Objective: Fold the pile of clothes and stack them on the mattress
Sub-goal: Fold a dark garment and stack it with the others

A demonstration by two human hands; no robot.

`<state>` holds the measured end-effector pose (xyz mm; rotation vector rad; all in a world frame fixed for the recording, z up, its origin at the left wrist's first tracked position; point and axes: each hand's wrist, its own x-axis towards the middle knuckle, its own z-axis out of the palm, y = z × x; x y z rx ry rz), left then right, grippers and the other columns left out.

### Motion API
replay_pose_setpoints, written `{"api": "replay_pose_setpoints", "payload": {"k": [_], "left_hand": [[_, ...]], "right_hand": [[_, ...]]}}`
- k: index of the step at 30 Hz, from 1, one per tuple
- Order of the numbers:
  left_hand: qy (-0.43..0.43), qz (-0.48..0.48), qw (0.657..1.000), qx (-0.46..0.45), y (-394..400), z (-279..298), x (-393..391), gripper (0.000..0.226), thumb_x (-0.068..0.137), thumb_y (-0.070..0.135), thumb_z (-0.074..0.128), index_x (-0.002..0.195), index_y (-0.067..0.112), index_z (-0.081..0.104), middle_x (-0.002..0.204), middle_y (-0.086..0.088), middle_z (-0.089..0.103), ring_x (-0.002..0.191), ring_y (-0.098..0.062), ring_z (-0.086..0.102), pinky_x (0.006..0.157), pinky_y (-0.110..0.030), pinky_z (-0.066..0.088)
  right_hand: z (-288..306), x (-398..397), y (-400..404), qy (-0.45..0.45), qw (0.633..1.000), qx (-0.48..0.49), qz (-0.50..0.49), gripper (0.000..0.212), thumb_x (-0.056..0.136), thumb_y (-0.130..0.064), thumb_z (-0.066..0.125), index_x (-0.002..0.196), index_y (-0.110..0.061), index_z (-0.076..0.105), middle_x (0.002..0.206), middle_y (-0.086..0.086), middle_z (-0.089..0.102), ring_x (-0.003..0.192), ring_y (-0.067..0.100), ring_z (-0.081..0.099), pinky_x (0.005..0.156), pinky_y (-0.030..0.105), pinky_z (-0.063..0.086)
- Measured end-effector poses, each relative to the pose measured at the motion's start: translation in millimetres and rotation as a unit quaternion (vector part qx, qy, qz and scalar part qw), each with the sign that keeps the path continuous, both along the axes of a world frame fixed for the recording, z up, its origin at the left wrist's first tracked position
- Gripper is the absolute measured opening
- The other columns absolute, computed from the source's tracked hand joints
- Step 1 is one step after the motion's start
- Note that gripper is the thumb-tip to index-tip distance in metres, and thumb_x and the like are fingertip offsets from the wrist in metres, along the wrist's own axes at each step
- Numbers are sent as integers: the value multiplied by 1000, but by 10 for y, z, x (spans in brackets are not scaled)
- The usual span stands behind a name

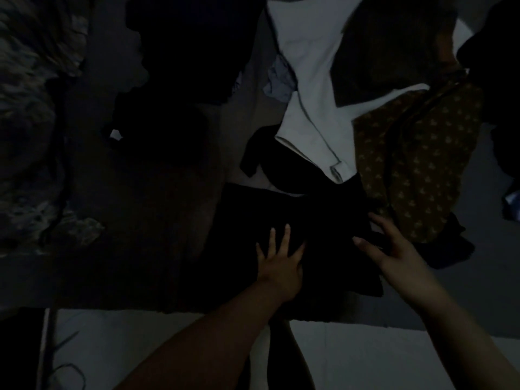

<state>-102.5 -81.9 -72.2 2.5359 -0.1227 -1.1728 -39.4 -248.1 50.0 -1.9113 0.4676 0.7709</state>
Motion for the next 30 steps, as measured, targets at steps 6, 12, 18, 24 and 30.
{"api": "replay_pose_setpoints", "payload": {"k": [6, 12, 18, 24, 30], "left_hand": [[-143, 155, 957, -200, 850, 116, -217, 53, 93, 13, 37, 145, 8, 30, 150, -6, 31, 141, -8, 24, 113, -14, 14], [-235, 321, 906, -145, 1562, 22, -498, 51, 98, 42, 30, 116, 9, 63, 127, -10, 59, 122, -20, 49, 105, -25, 30], [98, 623, 700, -336, 1514, -166, -411, 86, 65, 87, 44, 128, 29, 57, 135, 2, 55, 128, -14, 47, 115, -39, 27], [107, 681, 623, -370, 1442, -27, -264, 72, 84, 68, 42, 133, 17, 52, 137, -5, 52, 127, -18, 47, 116, -36, 26], [125, 689, 573, -426, 1487, 45, -209, 54, 99, 47, 20, 127, 15, 53, 121, -6, 60, 115, -20, 54, 109, -30, 33]], "right_hand": [[-151, -120, 1016, -60, 996, 40, 58, 53, 88, -9, 62, 136, -22, 42, 86, 1, 59, 76, -4, 59, 75, 10, 46], [-419, -327, 1695, -68, 990, 21, 123, 64, 88, -13, 59, 143, -21, 27, 96, -8, 59, 89, 9, 58, 85, 19, 47], [-779, -515, 2033, -61, 978, -32, 197, 68, 87, -15, 55, 145, -20, 22, 124, 10, 60, 108, 29, 61, 89, 34, 49], [-911, -453, 2035, -12, 971, 33, 237, 69, 91, -10, 54, 149, -14, 18, 140, 8, 48, 125, 19, 49, 98, 17, 36], [-907, -478, 2123, -51, 978, 55, 194, 65, 93, -9, 53, 148, -16, 21, 94, 3, 60, 86, 13, 58, 73, 4, 37]]}}
